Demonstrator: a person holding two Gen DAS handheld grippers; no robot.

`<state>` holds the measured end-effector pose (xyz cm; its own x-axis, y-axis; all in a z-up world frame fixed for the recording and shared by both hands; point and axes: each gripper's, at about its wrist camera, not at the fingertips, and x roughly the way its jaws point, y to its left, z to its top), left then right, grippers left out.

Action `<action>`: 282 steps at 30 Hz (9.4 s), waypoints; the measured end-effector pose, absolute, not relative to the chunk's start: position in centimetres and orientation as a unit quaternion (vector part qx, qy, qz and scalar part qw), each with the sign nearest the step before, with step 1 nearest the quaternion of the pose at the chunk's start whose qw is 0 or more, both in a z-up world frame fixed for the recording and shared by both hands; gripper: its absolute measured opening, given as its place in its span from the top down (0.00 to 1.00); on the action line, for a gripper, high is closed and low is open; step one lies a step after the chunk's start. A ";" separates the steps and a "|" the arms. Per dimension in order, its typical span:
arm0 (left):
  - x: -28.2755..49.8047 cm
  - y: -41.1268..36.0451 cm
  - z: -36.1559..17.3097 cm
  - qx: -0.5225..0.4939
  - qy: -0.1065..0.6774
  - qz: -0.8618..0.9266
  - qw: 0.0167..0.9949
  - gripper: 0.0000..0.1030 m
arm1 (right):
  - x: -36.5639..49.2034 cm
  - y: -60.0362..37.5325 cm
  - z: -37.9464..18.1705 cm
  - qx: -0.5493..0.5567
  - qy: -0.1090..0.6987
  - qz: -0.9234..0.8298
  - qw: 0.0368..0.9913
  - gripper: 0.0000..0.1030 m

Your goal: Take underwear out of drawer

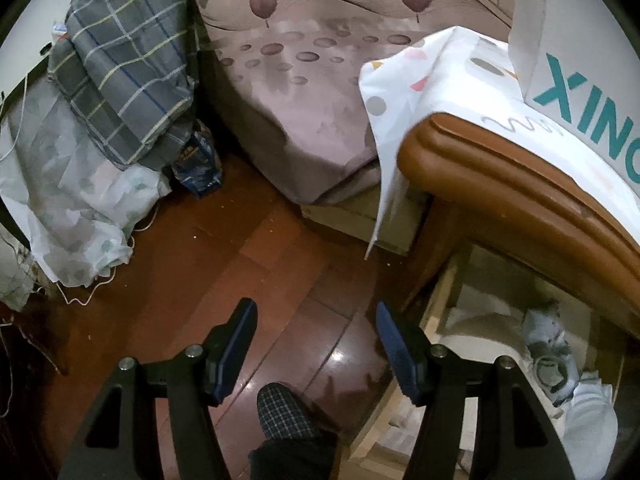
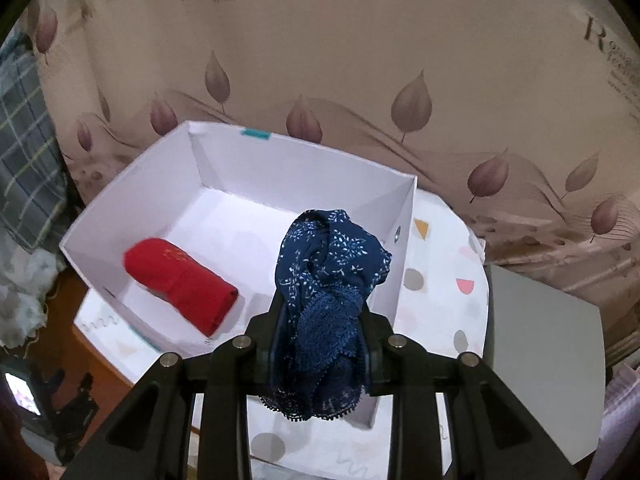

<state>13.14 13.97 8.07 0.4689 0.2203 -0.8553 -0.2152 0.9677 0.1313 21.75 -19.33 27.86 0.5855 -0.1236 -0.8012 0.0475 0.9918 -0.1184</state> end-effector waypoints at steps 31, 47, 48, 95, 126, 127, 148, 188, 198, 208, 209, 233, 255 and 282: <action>13.9 13.4 6.9 -0.009 0.530 0.090 0.843 0.38 | 10.0 -16.9 29.8 -0.090 0.465 -0.001 0.881 0.10; 14.1 12.8 6.7 -0.004 0.540 0.082 0.837 0.38 | 6.1 -17.6 9.9 -0.067 0.650 0.034 0.756 0.04; 14.2 12.7 6.7 -0.003 0.540 0.080 0.838 0.38 | 6.4 -17.7 9.0 -0.068 0.653 0.028 0.754 0.03; 13.7 9.7 4.2 0.037 0.575 0.017 0.818 0.38 | 5.5 -16.9 5.2 -0.031 0.632 0.035 0.773 0.86; 14.8 3.6 -0.4 -0.014 0.629 -0.054 0.776 0.38 | 1.1 -25.5 7.7 0.182 0.496 -0.020 0.849 0.87; 14.9 3.8 -0.7 -0.041 0.631 -0.052 0.773 0.38 | 1.1 -25.5 7.7 0.182 0.497 -0.017 0.848 0.87; 14.5 5.4 -4.4 -0.230 0.635 0.071 0.735 0.14 | 0.7 -25.6 8.1 0.186 0.489 0.012 0.852 0.86; 10.3 5.8 3.1 -0.091 0.613 -0.055 0.783 0.72 | 1.1 -25.0 8.3 0.152 0.486 -0.011 0.860 0.86; 8.5 5.4 9.3 0.016 0.551 -0.109 0.827 0.72 | 1.6 -24.5 7.9 0.132 0.495 -0.030 0.858 0.86; 6.1 7.4 16.8 0.051 0.506 -0.152 0.848 0.72 | 1.6 -24.6 7.3 0.139 0.501 -0.039 0.853 0.86; 5.9 7.5 17.7 0.056 0.498 -0.156 0.851 0.72 | 1.7 -24.5 7.3 0.138 0.501 -0.039 0.853 0.86; 22.1 -0.9 35.9 0.157 0.346 -0.214 0.900 0.71 | 1.5 -24.9 7.3 0.154 0.507 -0.036 0.847 0.86; 29.4 -4.4 24.3 0.147 0.458 -0.194 0.855 0.67 | 1.8 -24.7 6.8 0.147 0.522 -0.029 0.840 0.86; 23.3 1.1 32.7 0.052 0.353 -0.191 0.914 0.30 | 2.1 -24.2 6.4 0.134 0.524 -0.025 0.841 0.85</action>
<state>23.33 1.14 32.70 0.6769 -0.3132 -0.6661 0.3869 0.9213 -0.0399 2.07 -24.19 6.39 0.4492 0.0983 -0.8880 0.1818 0.9631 0.1986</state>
